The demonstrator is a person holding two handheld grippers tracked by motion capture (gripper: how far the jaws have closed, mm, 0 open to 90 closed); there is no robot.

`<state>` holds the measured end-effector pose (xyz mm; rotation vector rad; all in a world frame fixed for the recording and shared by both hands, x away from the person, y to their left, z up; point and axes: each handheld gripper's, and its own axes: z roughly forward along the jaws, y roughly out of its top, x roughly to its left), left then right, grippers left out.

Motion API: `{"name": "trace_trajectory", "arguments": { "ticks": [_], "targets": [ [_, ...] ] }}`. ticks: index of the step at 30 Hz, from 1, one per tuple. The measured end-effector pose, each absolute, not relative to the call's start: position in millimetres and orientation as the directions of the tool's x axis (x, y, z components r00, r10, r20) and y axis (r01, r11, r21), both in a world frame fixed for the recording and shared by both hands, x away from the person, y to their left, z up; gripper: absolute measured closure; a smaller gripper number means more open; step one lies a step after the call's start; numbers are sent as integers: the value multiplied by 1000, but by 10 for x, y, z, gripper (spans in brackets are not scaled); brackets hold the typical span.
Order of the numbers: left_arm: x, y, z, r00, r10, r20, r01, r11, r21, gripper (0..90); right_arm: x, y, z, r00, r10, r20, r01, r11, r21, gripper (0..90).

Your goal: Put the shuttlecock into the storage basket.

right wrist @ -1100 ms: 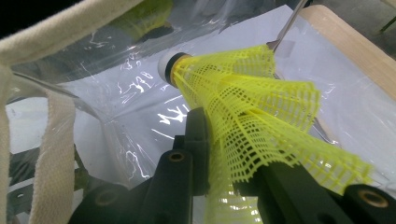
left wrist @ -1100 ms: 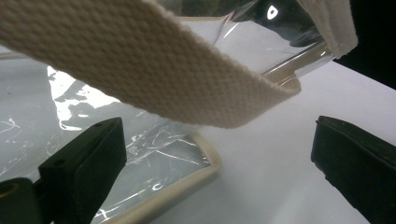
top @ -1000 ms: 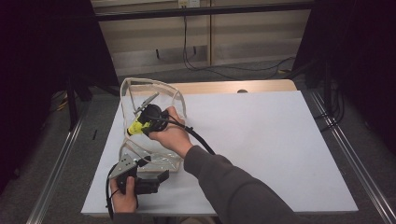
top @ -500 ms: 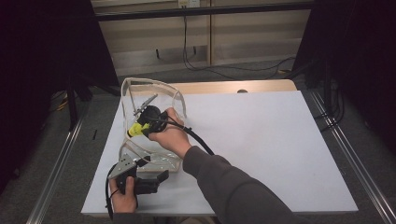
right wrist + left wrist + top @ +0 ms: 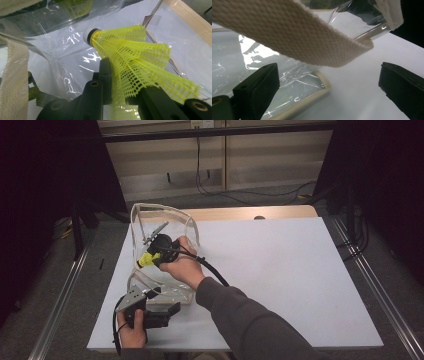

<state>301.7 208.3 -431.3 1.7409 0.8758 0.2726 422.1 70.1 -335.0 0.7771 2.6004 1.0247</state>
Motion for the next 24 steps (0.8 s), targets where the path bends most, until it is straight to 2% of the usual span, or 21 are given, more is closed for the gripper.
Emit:
{"name": "trace_trajectory", "arguments": {
  "ticks": [24],
  "targets": [
    [3010, 2097, -4308, 697, 676, -239, 417, -110, 902, 34, 4213, 804, -3501, -849, 528, -13, 398, 655, 642, 789]
  ]
}}
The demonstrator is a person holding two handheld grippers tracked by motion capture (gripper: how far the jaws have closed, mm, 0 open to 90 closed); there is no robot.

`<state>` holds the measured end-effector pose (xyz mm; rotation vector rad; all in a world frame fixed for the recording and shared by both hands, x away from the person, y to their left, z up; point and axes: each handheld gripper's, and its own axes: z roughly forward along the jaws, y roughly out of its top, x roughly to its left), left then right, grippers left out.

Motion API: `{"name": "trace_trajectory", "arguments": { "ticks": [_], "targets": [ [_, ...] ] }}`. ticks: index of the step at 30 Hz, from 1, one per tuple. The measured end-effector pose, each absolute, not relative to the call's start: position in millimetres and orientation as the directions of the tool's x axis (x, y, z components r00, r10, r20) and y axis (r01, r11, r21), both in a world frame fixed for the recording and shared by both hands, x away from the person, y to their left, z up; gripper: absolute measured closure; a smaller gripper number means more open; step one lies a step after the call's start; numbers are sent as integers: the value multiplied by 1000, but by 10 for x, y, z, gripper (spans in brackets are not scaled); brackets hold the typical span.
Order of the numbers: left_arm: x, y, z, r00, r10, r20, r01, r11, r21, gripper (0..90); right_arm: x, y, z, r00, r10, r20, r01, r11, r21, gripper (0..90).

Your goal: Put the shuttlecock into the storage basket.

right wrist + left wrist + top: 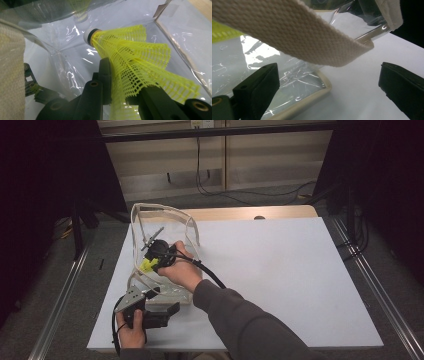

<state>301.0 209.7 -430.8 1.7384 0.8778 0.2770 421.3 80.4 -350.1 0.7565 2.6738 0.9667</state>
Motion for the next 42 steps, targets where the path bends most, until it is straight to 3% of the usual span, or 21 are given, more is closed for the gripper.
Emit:
{"name": "trace_trajectory", "arguments": {
  "ticks": [6, 10, 42],
  "targets": [
    [3006, 2099, -4306, 695, 679, -238, 416, -109, 903, 34, 4202, 831, -3538, -856, 518, 2, 399, 657, 640, 771],
    [3006, 2107, -4302, 696, 677, -239, 414, -107, 904, 34, 4211, 837, -3559, -849, 528, 36, 425, 639, 641, 702],
    [3002, 2112, -4296, 693, 682, -235, 410, -104, 906, 33, 4216, 811, -3541, -839, 542, 57, 453, 635, 626, 674]
  ]
}}
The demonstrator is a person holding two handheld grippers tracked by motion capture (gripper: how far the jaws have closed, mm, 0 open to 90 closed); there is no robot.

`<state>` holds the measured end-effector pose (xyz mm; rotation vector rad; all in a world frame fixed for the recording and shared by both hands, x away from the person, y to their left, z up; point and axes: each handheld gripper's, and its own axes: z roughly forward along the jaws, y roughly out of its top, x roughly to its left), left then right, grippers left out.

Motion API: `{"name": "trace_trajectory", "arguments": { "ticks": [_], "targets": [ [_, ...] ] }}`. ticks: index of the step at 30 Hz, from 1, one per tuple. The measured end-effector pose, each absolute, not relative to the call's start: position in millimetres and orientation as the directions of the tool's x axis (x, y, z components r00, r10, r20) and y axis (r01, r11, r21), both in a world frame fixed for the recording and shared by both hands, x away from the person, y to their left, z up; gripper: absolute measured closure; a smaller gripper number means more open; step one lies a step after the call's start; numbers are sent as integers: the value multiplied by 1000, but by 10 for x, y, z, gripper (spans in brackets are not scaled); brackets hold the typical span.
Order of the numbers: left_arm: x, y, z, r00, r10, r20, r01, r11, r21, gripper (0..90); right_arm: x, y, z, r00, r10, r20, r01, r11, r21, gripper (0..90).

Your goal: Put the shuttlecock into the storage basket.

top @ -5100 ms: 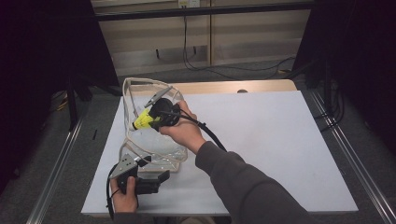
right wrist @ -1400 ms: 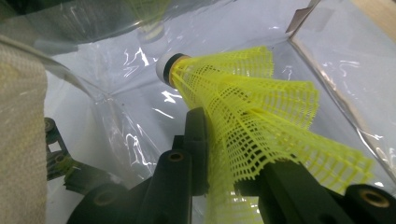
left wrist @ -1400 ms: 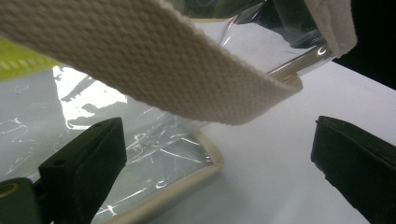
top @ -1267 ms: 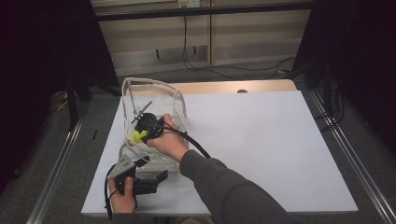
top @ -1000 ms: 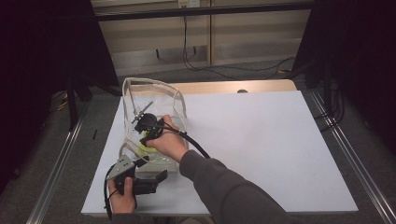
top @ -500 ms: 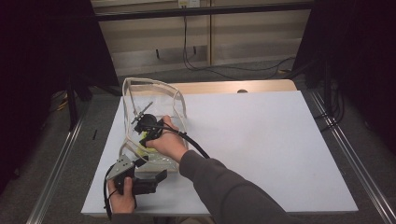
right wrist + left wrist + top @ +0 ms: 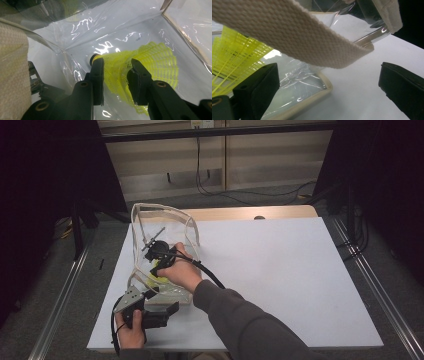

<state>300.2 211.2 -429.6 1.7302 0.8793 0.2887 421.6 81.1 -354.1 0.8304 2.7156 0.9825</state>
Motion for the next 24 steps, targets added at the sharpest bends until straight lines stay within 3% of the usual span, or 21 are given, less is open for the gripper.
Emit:
{"name": "trace_trajectory", "arguments": {
  "ticks": [24],
  "targets": [
    [3003, 2117, -4294, 693, 681, -236, 409, -102, 907, 34, 4216, 768, -3485, -835, 547, 60, 459, 632, 624, 669]
  ]
}}
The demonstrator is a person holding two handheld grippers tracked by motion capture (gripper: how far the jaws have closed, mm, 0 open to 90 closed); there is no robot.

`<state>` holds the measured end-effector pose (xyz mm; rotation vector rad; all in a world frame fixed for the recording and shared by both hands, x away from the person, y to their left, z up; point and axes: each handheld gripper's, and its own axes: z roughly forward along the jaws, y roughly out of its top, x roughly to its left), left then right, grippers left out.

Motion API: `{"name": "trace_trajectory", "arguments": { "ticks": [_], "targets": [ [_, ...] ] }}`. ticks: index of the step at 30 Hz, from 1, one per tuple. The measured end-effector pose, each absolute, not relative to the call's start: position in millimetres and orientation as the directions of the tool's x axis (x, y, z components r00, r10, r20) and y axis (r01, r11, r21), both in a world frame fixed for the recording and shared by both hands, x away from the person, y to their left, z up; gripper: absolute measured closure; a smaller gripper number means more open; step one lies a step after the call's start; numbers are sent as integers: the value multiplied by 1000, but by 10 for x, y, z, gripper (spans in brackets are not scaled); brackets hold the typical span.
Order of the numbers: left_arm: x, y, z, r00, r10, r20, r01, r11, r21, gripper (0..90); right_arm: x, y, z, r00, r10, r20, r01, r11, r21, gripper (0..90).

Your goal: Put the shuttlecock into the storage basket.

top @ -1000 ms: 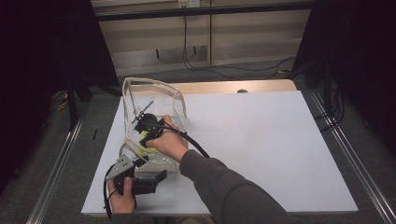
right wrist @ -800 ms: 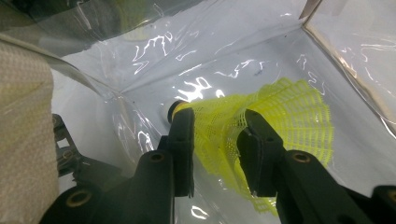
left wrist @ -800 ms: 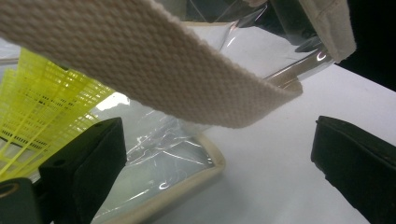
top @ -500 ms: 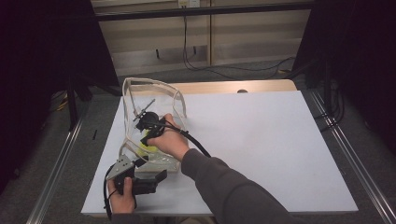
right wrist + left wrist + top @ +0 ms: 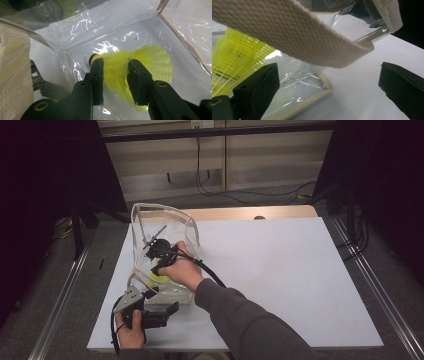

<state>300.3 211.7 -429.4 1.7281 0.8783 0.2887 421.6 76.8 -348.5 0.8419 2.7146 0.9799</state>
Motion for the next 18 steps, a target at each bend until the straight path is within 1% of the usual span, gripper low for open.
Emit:
{"name": "trace_trajectory", "arguments": {
  "ticks": [13, 18],
  "targets": [
    [3001, 2116, -4291, 693, 682, -235, 407, -101, 908, 34, 4218, 743, -3468, -832, 552, 55, 463, 637, 616, 658],
    [3001, 2118, -4290, 693, 682, -234, 407, -102, 908, 34, 4218, 737, -3462, -829, 556, 50, 464, 637, 616, 641]
  ]
}}
